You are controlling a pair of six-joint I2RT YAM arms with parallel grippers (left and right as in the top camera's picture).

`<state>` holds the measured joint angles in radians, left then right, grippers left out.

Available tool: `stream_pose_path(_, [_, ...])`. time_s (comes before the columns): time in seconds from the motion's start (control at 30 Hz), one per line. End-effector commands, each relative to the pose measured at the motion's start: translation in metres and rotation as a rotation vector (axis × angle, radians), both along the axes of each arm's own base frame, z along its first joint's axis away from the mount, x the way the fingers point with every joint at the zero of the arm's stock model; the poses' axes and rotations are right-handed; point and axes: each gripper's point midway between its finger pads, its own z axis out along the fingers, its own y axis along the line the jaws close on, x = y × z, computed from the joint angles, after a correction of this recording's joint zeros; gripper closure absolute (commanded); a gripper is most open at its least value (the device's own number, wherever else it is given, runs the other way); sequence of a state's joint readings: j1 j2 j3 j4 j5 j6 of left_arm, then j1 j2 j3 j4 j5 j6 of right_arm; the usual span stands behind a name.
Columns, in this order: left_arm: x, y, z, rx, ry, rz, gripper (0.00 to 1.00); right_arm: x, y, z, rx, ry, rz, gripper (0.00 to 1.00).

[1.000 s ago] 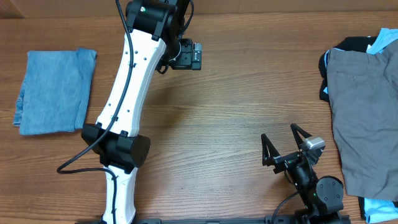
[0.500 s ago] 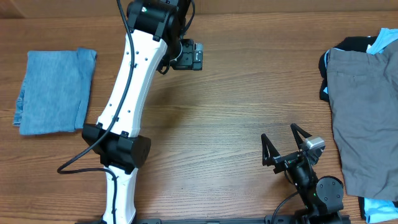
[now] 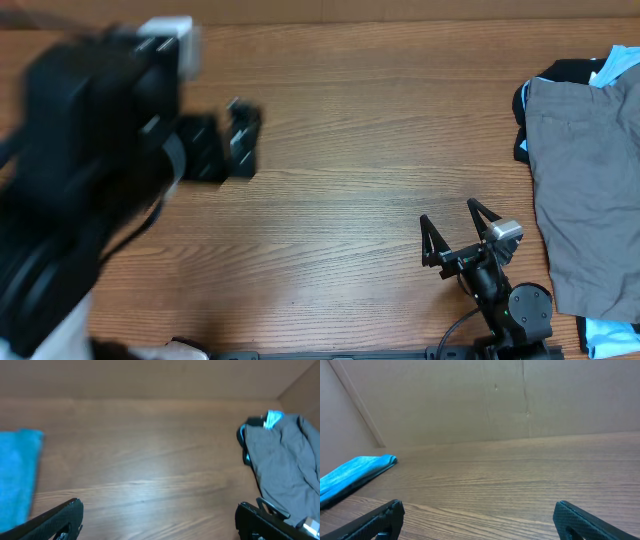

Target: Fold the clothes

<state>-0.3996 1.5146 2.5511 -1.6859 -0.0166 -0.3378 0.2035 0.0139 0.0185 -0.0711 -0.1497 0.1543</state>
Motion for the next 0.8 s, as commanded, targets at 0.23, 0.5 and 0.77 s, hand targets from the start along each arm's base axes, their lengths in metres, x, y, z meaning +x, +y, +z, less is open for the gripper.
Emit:
stream_pose_path(0.23, [-0.134, 0.070, 0.013, -0.014, -0.212, 0.041, 0.00, 0.000, -0.001, -0.001, 0.004, -0.004, -0.003, 0.00])
stream_pose_path(0.5, [-0.190, 0.103, -0.093, 0.035, -0.126, 0.186, 0.00, 0.000, -0.001, -0.001, 0.004, -0.004, -0.003, 0.00])
stream_pose_path(0.77, [-0.146, 0.099, -0.161, -0.010, -0.273, 0.258, 0.00, 0.000, -0.001, -0.001, 0.004, -0.004, -0.003, 0.00])
